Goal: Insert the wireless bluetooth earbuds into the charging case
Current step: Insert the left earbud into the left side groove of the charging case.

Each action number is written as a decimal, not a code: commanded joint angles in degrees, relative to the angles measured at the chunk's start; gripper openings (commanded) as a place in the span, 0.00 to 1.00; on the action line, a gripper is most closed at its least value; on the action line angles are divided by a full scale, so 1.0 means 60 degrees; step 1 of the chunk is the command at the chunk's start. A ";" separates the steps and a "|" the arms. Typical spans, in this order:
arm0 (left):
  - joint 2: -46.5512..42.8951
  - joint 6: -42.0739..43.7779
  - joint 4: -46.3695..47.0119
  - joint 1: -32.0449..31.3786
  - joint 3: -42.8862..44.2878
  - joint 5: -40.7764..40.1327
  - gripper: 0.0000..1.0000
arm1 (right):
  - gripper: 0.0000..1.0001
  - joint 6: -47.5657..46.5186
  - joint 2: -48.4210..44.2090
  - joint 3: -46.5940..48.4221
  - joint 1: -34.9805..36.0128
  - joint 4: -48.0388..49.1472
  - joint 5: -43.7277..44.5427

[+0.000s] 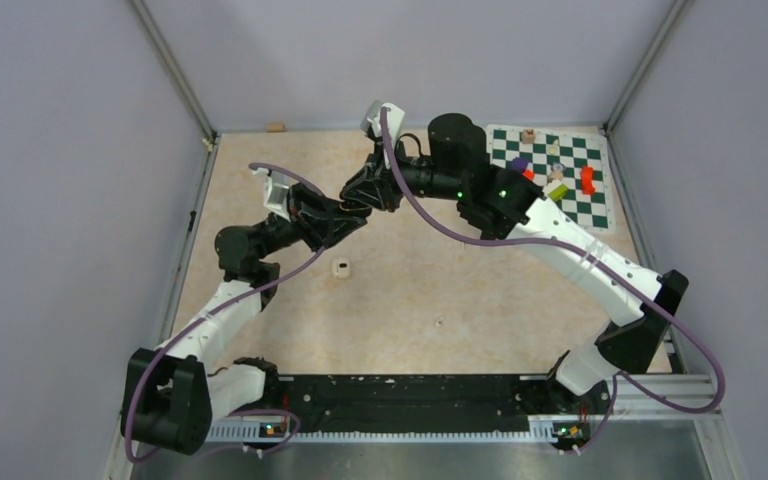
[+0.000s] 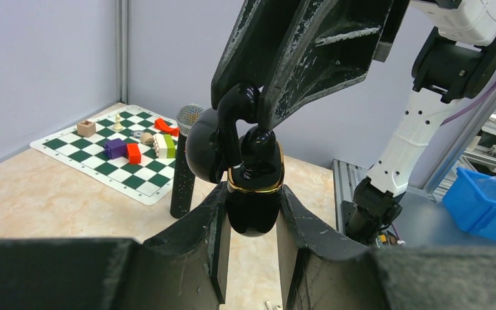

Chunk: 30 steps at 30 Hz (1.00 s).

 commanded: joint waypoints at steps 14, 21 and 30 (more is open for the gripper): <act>-0.0253 0.0156 0.0238 -0.0036 0.0046 0.0027 0.00 | 0.04 -0.0132 -0.0297 -0.0431 0.0186 0.0326 -0.0278; -0.0266 0.0271 0.0146 -0.0037 0.0021 0.0034 0.00 | 0.04 -0.0117 -0.0453 -0.0311 0.0193 0.0316 -0.0181; -0.0277 0.0369 0.0062 -0.0035 0.0009 0.0059 0.00 | 0.04 -0.0158 -0.0695 -0.0079 0.0193 0.0120 -0.0249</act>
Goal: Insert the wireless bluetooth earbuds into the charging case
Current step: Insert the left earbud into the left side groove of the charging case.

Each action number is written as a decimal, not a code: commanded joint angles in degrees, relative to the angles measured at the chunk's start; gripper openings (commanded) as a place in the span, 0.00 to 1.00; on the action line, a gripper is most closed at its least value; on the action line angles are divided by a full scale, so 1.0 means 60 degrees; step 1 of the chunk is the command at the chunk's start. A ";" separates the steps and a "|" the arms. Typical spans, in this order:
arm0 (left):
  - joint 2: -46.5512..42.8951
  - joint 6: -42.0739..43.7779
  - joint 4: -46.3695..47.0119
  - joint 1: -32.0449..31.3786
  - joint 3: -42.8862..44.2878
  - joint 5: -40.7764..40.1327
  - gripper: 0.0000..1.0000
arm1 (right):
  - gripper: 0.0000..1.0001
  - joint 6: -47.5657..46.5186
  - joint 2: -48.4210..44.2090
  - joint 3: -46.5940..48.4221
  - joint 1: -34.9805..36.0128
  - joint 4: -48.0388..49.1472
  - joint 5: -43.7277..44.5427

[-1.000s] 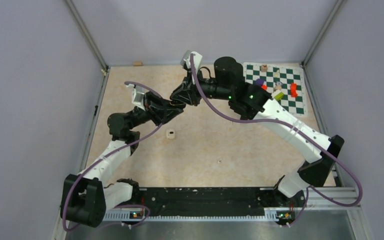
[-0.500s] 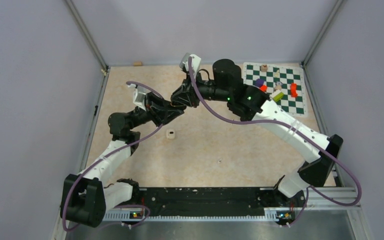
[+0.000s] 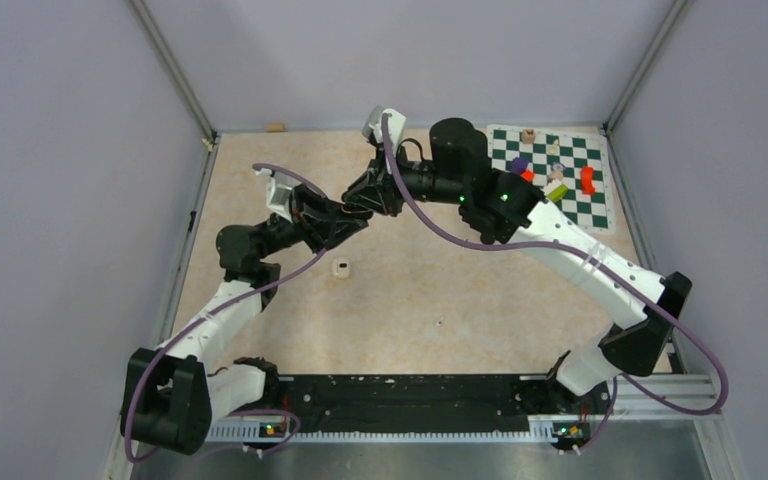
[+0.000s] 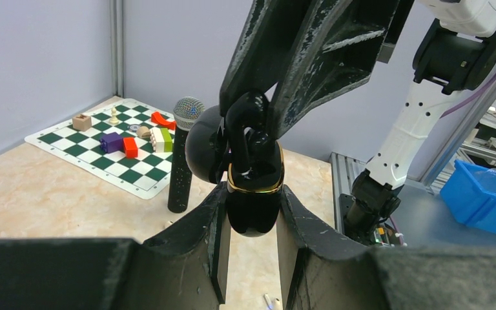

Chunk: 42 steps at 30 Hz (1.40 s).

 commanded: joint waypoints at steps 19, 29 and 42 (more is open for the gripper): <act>-0.0300 0.0117 0.0326 -0.0002 0.0030 -0.0062 0.00 | 0.04 -0.0041 -0.0327 -0.0098 0.0168 0.0192 -0.0141; -0.0295 0.0097 0.0355 -0.0002 0.0031 -0.0062 0.00 | 0.04 -0.0003 -0.0255 -0.0188 0.0183 0.0274 -0.0160; -0.0312 0.0065 0.0400 -0.0003 0.0021 -0.0062 0.00 | 0.04 0.0045 -0.0091 -0.0287 0.0232 0.0352 -0.0128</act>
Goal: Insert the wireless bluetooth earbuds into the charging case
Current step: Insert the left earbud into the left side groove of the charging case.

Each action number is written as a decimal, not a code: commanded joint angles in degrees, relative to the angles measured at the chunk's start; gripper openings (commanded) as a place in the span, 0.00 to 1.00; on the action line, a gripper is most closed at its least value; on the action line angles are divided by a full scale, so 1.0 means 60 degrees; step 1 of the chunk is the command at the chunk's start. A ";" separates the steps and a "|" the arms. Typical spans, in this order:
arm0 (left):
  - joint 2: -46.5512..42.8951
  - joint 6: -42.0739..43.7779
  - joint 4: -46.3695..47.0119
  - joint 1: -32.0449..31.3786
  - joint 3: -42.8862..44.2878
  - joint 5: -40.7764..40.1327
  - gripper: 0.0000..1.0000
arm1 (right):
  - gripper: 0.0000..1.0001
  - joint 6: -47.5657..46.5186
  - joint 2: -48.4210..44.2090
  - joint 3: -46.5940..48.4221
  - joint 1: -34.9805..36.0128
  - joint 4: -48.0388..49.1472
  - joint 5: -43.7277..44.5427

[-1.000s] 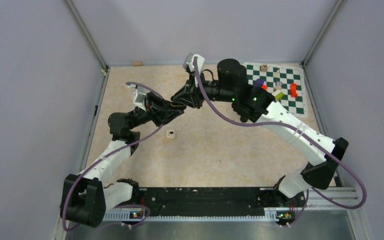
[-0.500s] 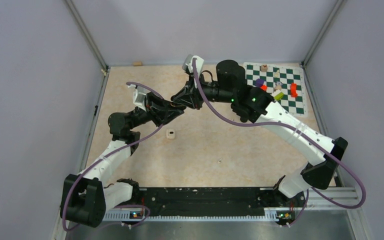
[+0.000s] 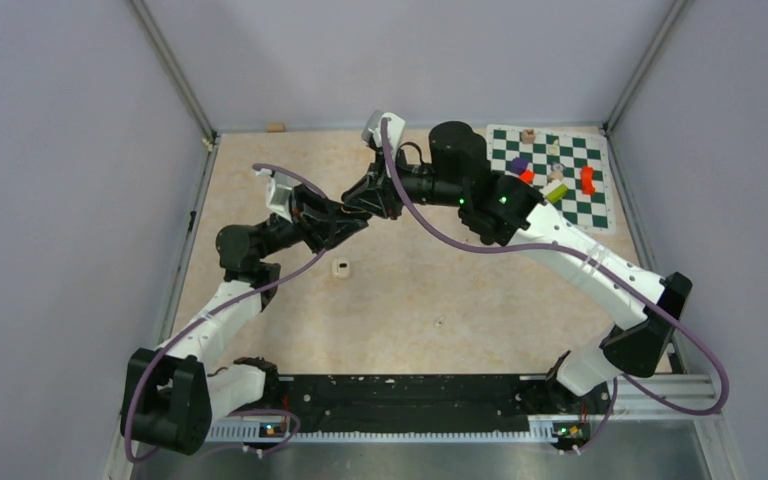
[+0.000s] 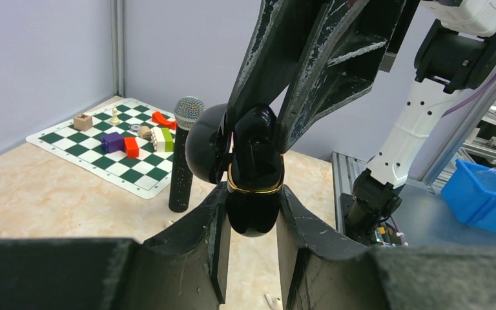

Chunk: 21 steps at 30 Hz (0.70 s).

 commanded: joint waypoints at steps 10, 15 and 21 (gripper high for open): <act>-0.0346 0.0077 0.0478 -0.0002 0.0020 0.0013 0.00 | 0.04 0.0163 -0.0021 -0.0033 0.0218 0.0135 -0.0203; -0.0408 0.0342 0.0733 -0.0002 -0.0006 0.0317 0.00 | 0.04 0.0394 -0.0040 0.0038 0.0217 0.0062 -0.0278; -0.0393 0.0467 0.0843 -0.0002 -0.0031 0.0430 0.00 | 0.04 0.0323 -0.0114 -0.0202 0.0217 0.0094 -0.0005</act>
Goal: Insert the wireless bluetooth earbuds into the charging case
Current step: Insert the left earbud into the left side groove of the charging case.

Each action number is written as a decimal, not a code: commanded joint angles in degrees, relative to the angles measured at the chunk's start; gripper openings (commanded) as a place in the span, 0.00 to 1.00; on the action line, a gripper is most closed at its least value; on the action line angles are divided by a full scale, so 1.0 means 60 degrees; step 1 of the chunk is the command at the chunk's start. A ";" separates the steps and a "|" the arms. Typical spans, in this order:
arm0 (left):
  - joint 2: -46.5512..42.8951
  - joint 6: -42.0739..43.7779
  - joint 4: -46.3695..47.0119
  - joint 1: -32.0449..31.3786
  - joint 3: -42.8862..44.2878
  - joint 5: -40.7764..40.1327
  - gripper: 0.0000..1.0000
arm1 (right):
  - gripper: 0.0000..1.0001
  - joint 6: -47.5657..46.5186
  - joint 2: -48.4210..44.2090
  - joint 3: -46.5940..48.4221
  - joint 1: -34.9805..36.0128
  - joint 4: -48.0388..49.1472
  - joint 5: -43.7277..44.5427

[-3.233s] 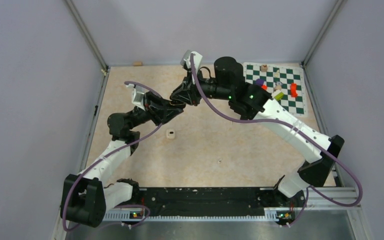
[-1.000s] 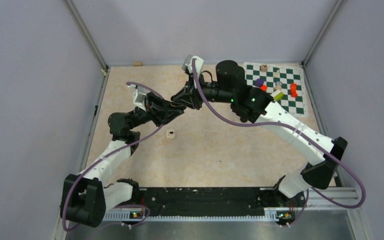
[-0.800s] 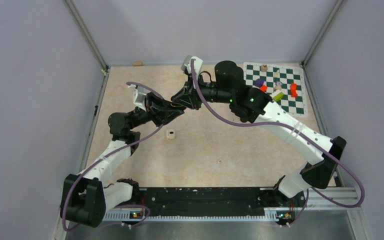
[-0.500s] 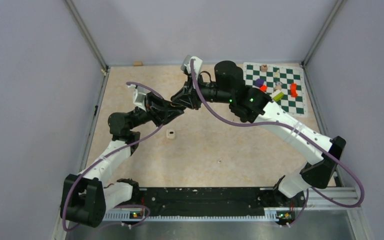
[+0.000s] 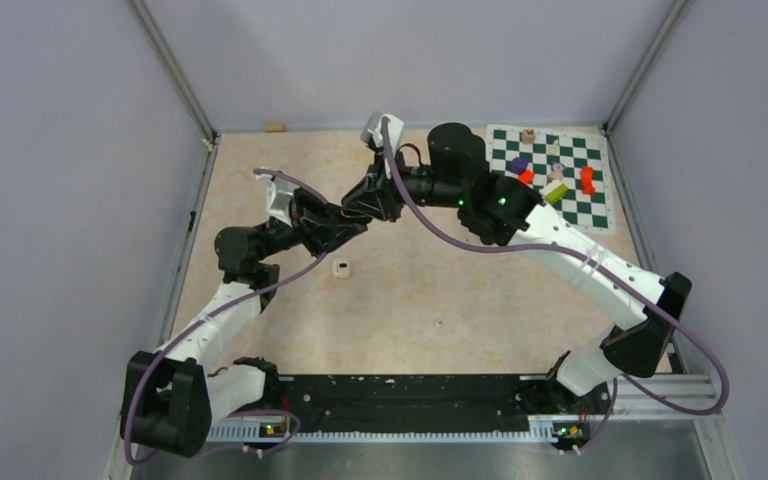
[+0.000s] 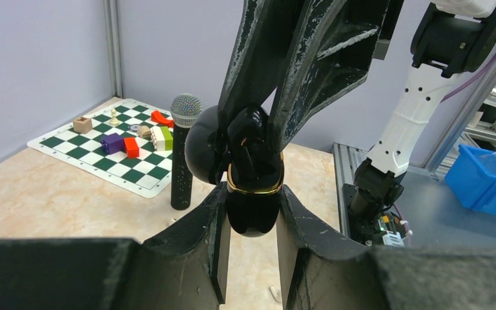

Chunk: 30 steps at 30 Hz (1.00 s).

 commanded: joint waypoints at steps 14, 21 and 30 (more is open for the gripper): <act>-0.0218 -0.0035 0.0898 0.0027 0.0116 -0.0008 0.00 | 0.08 -0.0445 -0.0593 -0.0535 0.0189 0.0147 0.0654; -0.0200 -0.0054 0.0883 0.0027 0.0123 0.0018 0.00 | 0.15 -0.0330 -0.0354 -0.0425 0.0185 0.0134 0.0385; -0.0183 -0.0070 0.0883 0.0027 0.0111 0.0022 0.00 | 0.34 -0.0344 -0.0317 -0.0110 0.0202 -0.0002 0.0272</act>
